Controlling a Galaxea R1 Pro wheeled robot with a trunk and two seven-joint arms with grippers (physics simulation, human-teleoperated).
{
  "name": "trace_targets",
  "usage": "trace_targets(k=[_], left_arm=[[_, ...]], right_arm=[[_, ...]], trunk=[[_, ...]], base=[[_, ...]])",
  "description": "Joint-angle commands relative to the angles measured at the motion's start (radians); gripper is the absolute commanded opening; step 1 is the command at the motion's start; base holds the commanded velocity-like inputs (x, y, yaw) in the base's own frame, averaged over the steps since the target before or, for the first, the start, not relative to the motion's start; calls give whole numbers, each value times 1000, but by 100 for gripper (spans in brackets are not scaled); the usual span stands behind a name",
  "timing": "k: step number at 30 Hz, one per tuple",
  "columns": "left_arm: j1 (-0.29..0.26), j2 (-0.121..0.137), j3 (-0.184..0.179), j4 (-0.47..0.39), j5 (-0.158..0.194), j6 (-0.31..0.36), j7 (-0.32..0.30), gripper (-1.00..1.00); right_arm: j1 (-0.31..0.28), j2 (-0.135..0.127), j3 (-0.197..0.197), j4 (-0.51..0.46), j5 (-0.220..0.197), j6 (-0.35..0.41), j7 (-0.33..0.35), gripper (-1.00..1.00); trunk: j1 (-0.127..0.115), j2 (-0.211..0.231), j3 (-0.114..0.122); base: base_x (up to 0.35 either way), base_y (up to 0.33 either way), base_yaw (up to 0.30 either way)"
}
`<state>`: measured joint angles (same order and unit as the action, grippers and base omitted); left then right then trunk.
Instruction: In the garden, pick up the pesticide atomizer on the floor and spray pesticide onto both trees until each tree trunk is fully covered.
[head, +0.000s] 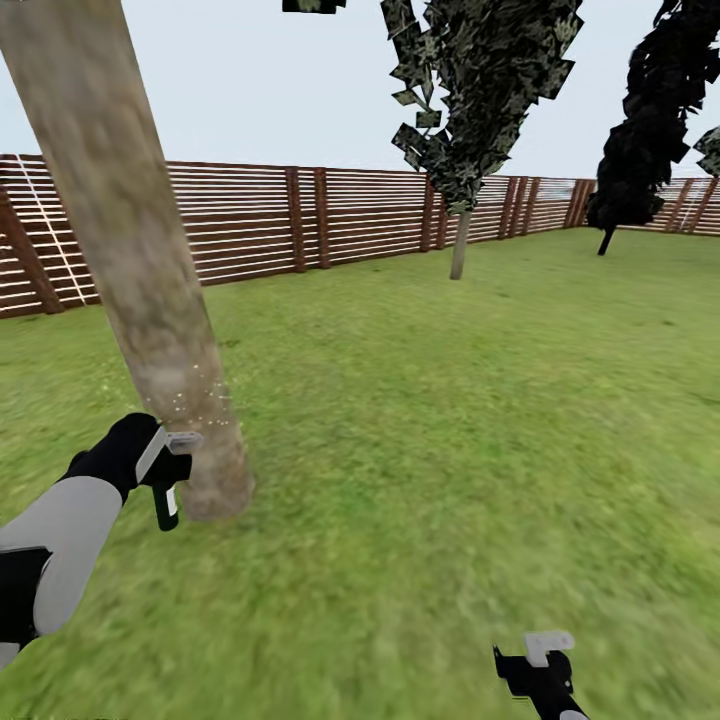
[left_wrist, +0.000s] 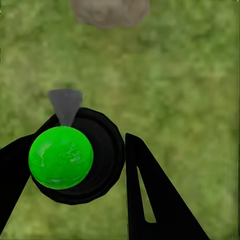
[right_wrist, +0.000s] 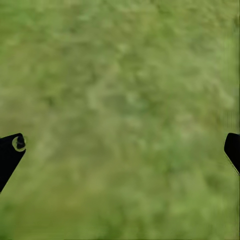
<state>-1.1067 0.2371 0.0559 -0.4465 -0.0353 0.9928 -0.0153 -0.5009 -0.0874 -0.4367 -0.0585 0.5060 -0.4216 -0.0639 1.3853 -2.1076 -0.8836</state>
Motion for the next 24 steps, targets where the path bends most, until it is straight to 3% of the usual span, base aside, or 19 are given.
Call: trace_targets(k=[1, 18, 24], left_arm=[[-1, -1, 5, -1, -4, 4, -2, -100], [-2, -2, 4, -2, -4, 4, -2, -100], [-3, -4, 5, -3, 3, 4, -2, -100]], right_arm=[[-1, 0, -5, 2, 11, -3, -5, 100], [-1, -2, -5, -3, 9, -4, -5, 100], [-1, -6, -7, -3, 9, -5, -5, 100]], trunk=[[0, 0, -1], [0, 0, -1], [0, 0, -1]], base=[[136, -269, 248], [118, -265, 274], [203, -226, 58]])
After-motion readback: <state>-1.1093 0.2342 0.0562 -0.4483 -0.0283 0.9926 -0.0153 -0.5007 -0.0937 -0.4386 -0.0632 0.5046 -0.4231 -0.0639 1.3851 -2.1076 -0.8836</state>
